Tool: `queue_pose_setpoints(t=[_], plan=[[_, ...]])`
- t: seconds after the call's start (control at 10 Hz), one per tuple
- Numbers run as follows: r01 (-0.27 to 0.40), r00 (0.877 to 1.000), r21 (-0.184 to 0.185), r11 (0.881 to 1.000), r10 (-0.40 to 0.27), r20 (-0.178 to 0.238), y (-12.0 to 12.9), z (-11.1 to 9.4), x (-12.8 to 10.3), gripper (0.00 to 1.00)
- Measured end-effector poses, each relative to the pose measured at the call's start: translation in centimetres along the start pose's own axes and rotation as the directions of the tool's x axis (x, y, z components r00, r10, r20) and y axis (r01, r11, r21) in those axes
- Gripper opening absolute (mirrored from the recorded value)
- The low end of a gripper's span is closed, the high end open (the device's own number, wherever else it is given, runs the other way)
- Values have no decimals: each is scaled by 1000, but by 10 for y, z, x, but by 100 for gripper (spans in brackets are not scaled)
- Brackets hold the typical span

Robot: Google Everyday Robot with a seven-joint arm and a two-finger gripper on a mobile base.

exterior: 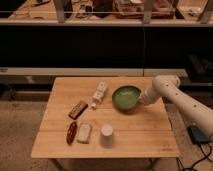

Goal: Pick up the ceramic bowl

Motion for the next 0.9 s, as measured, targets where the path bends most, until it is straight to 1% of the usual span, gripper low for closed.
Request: queue_pose_setpoints(t=[0.1, 0.2, 0.3, 0.4, 0.5, 0.6, 0.7, 0.8, 0.9], plan=[[39, 999, 28, 999, -38, -24, -7, -18, 1, 7], [64, 997, 47, 997, -62, -39, -12, -31, 0, 7], [105, 993, 82, 991, -100, -59, -20, -50, -5, 7], [119, 991, 101, 988, -112, -66, -25, -58, -8, 7], [128, 990, 132, 983, -119, -76, -27, -69, -11, 7], [110, 992, 179, 978, -98, -75, -28, -78, -12, 7], [91, 995, 209, 974, -79, -66, -27, -82, -12, 7], [81, 996, 225, 971, -68, -65, -27, -86, -12, 7], [83, 995, 226, 971, -70, -64, -27, -85, -12, 7]])
